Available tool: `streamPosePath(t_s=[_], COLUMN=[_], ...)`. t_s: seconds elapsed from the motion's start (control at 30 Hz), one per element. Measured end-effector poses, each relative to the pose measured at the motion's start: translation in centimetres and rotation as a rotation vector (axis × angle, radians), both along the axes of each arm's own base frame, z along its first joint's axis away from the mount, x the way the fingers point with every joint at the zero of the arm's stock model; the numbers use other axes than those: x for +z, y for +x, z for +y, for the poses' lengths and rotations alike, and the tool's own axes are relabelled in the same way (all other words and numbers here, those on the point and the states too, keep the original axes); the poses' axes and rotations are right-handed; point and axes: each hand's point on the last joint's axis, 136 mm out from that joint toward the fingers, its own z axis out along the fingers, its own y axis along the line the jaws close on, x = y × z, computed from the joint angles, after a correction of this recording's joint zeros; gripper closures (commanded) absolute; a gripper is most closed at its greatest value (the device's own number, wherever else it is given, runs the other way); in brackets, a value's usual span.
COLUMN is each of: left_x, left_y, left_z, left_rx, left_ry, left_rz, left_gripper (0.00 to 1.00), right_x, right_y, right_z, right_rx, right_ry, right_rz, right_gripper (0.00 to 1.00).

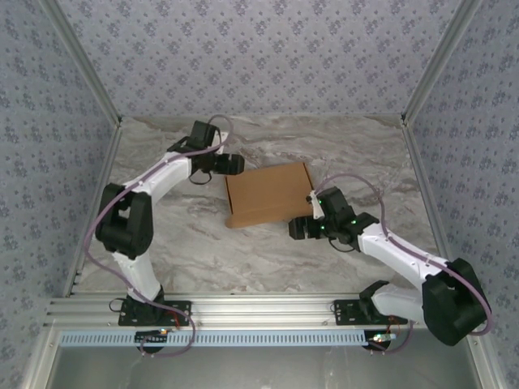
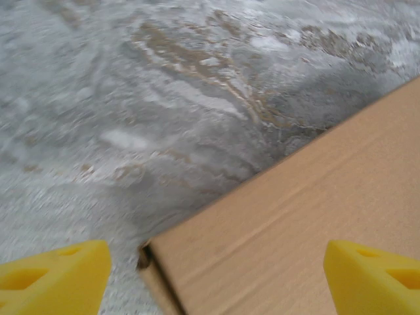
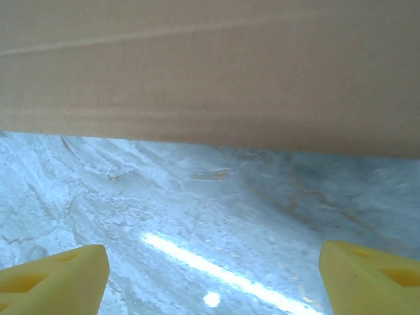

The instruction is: Fold the paper box

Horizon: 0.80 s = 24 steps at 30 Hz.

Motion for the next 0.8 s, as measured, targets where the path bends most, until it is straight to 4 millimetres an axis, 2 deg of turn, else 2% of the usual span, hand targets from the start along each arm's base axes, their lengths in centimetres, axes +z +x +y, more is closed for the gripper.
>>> streamPosePath(t_s=[0.17,0.3,0.4,0.53,0.63,0.8], left_x=[-1.5,-3.2,-4.1,-4.2,-4.3,-4.7], left_y=[2.4,2.7,2.0,0.6,-0.3,-3.9], left_z=[-3.0,-4.5,-5.2,-5.6,-5.0,-3.6], left_rx=[-0.136,-0.217,-0.263,-0.308,-0.310,-0.280], left_ry=[-0.006,-0.029,-0.053,-0.116,-0.170,-0.240], left_rz=[0.039,0.109,0.171,0.236,0.260,0.322], left_gripper=[0.16,0.16,0.17,0.20,0.21,0.21], right_x=[-1.2,-2.3,-2.5,-1.3,-0.5,0.2], right_y=[1.1,2.8,4.4,6.9,9.2,13.6], right_z=[1.8,2.4,2.4,2.1,1.4,0.7], right_rx=[-0.004,-0.027,-0.045,-0.065,-0.092,-0.115], right_ry=[0.085,0.158,0.199,0.256,0.285,0.318], right_rz=[0.042,0.085,0.105,0.080,0.067,0.052], right_gripper=[0.15,0.16,0.17,0.17,0.17,0.20])
